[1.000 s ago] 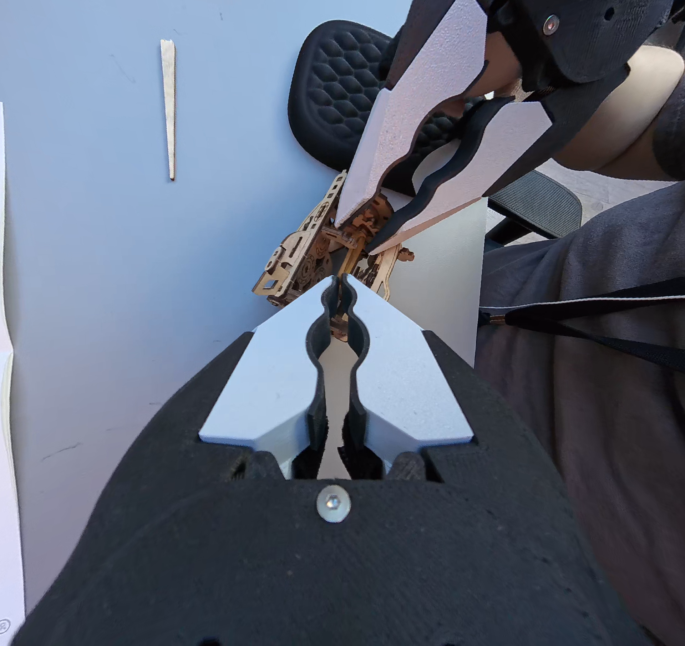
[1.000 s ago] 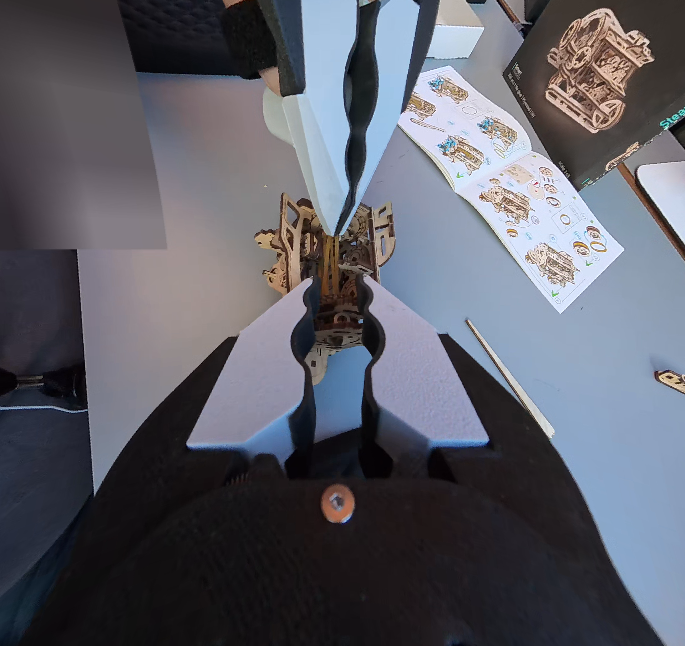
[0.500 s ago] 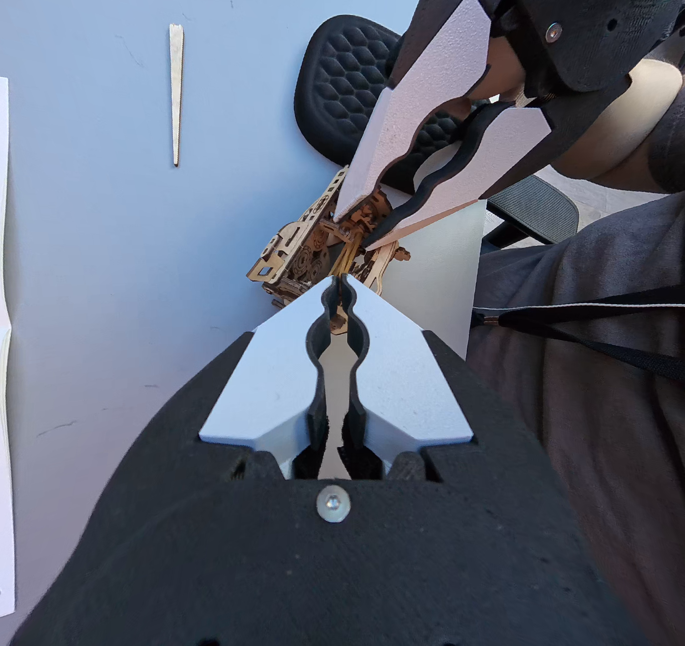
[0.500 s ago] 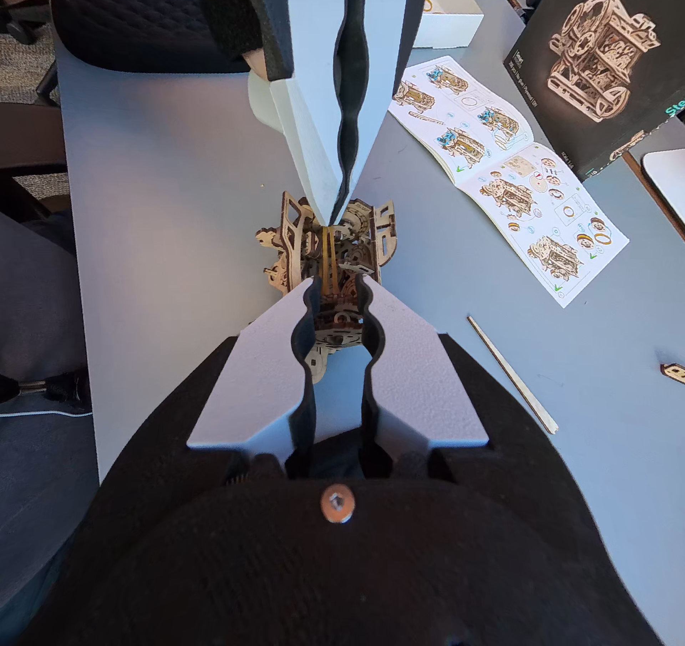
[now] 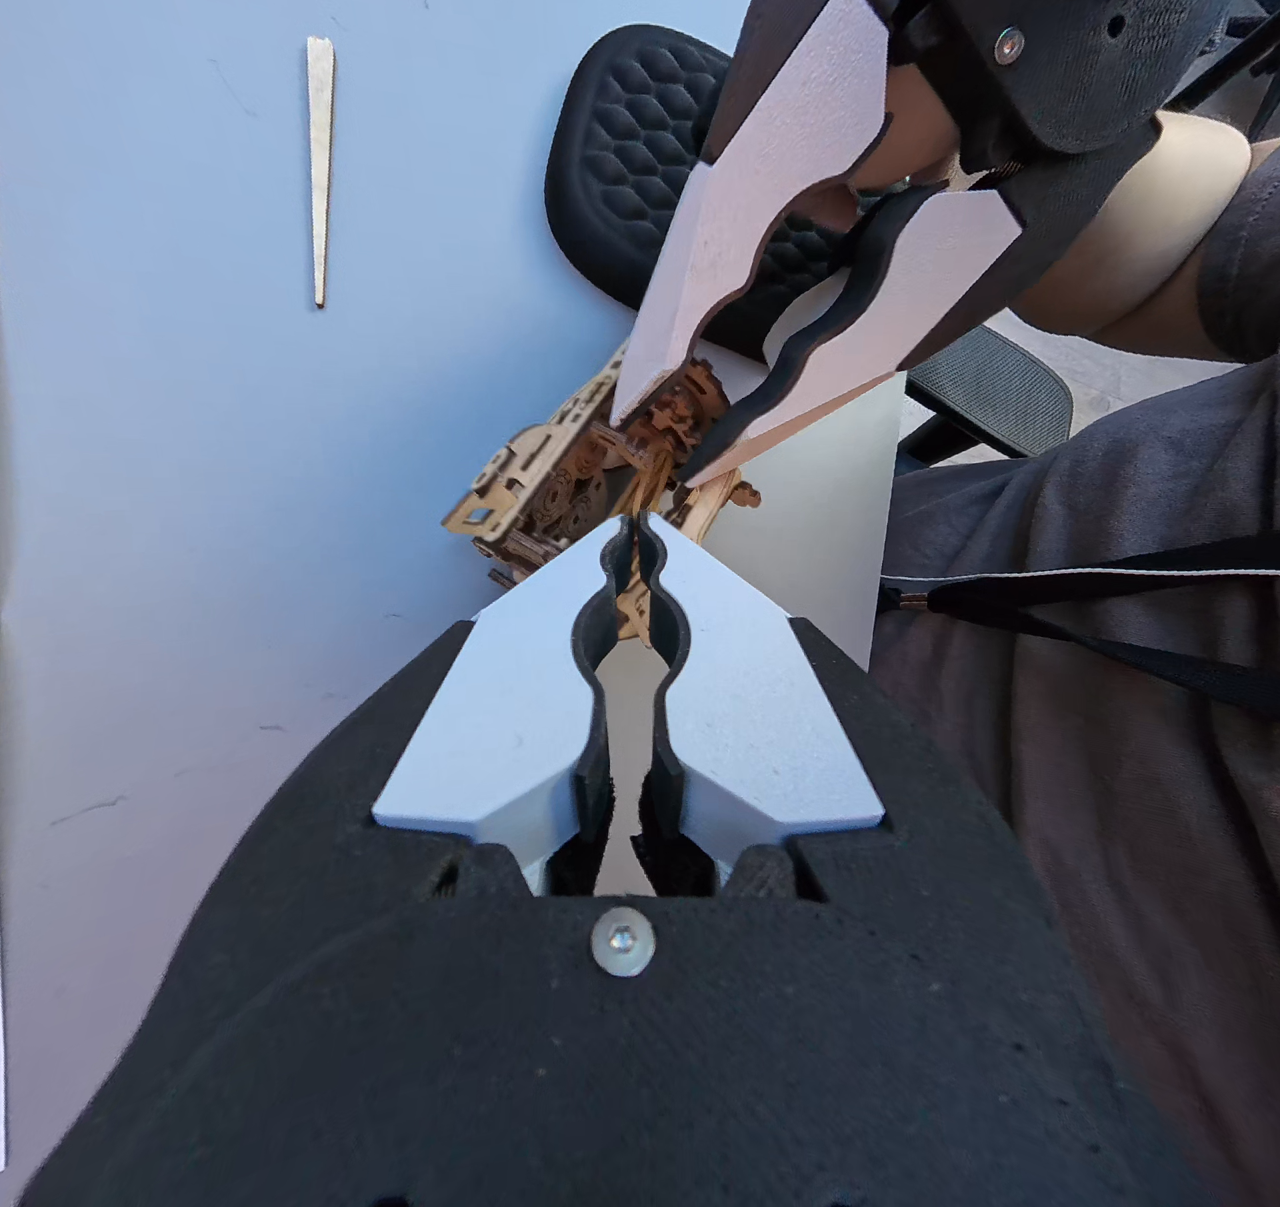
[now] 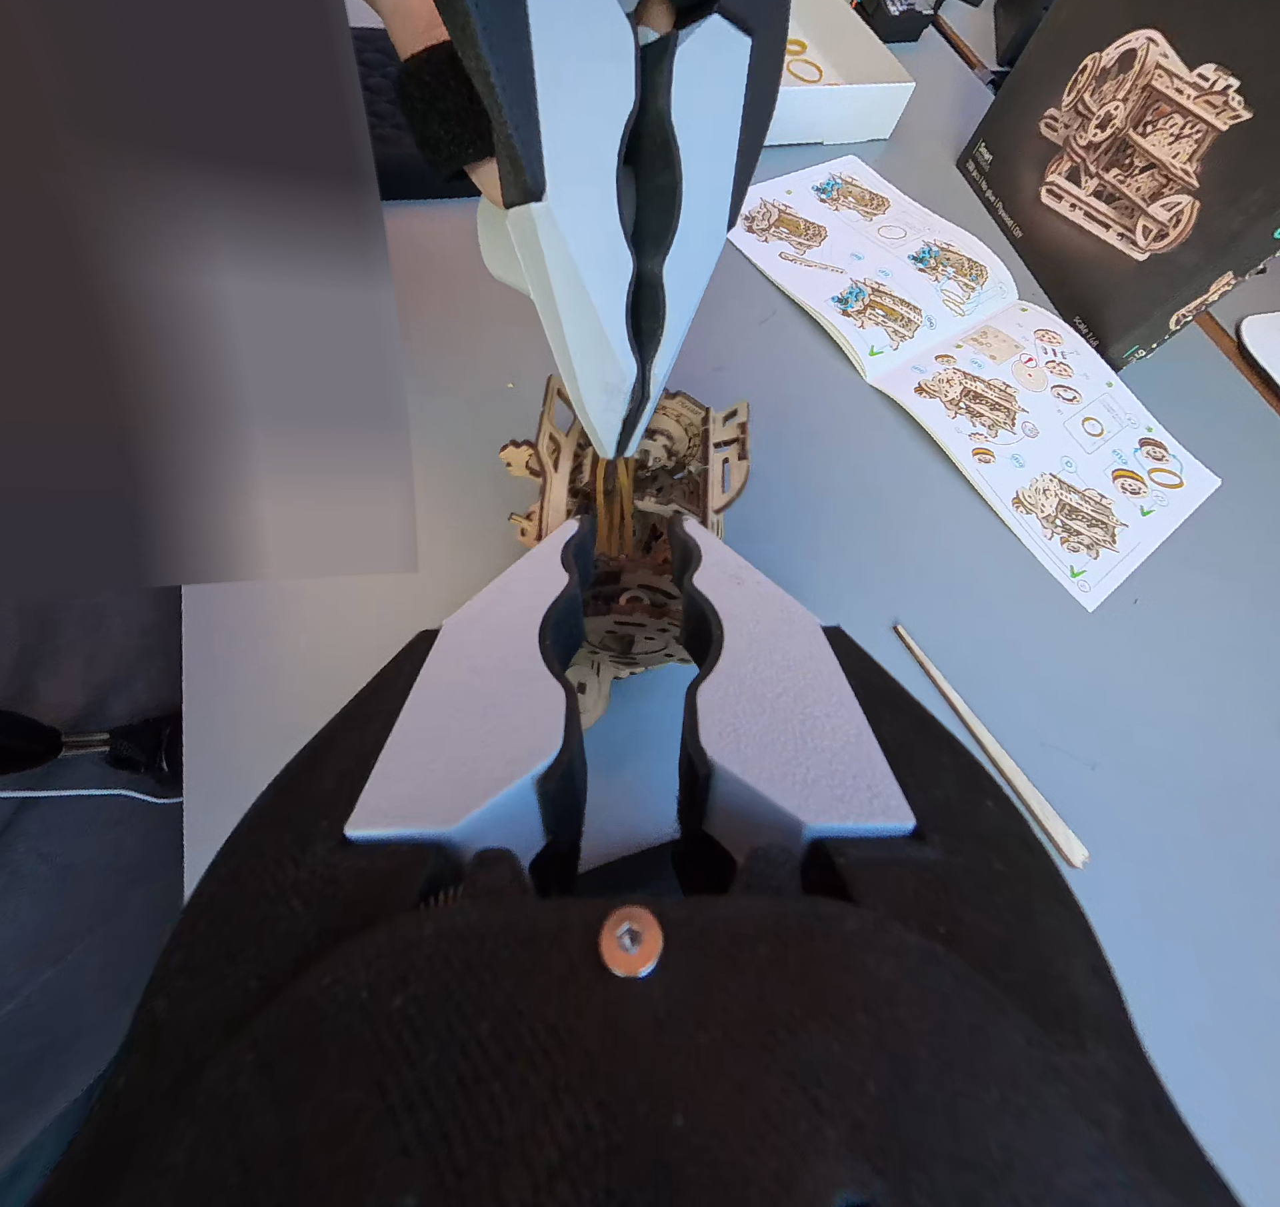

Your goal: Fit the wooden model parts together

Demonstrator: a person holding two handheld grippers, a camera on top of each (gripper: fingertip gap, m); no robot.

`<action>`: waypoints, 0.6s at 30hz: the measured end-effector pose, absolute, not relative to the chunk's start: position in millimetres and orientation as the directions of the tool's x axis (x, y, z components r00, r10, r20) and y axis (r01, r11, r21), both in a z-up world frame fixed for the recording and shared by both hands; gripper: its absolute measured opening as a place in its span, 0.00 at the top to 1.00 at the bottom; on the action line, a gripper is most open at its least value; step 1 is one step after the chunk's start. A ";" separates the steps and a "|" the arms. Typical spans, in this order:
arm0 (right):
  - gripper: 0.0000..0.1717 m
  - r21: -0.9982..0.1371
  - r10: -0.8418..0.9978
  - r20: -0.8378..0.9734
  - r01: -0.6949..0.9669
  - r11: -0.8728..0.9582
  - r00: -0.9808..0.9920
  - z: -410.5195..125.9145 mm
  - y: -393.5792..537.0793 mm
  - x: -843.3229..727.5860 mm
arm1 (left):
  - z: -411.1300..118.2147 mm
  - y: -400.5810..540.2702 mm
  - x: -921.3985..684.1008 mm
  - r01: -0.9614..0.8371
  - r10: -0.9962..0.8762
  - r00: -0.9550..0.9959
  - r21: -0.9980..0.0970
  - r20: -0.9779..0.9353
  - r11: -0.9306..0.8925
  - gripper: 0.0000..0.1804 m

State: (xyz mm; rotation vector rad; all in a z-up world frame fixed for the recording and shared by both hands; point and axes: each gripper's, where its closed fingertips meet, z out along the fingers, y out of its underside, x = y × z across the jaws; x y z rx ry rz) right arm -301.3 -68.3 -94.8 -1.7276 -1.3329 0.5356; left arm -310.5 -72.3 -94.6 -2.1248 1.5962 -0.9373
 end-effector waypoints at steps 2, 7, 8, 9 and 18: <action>0.88 -0.843 0.925 0.176 0.537 -0.035 0.337 -90.6 -68.0 -303.2 | -94.3 -72.1 -310.3 -0.723 -0.936 0.158 -0.608 0.315 -0.327 1.00; 0.88 -0.867 0.921 0.240 0.494 0.062 0.307 -77.7 -76.0 -312.6 | -92.2 -76.0 -309.5 -0.714 -0.925 0.142 -0.610 0.353 -0.343 1.00; 0.89 -0.865 0.917 0.250 0.498 0.067 0.311 -77.7 -76.3 -312.7 | -91.9 -77.4 -309.5 -0.714 -0.923 0.138 -0.610 0.358 -0.343 1.00; 0.90 -0.861 0.922 0.244 0.505 0.063 0.301 -79.5 -78.8 -313.1 | -91.8 -78.9 -309.5 -0.714 -0.923 0.134 -0.610 0.361 -0.342 1.00; 0.92 -0.824 0.913 0.284 0.562 0.076 0.293 -88.0 -79.4 -312.6 | -91.1 -83.3 -308.7 -0.701 -0.911 0.125 -0.615 0.394 -0.361 1.00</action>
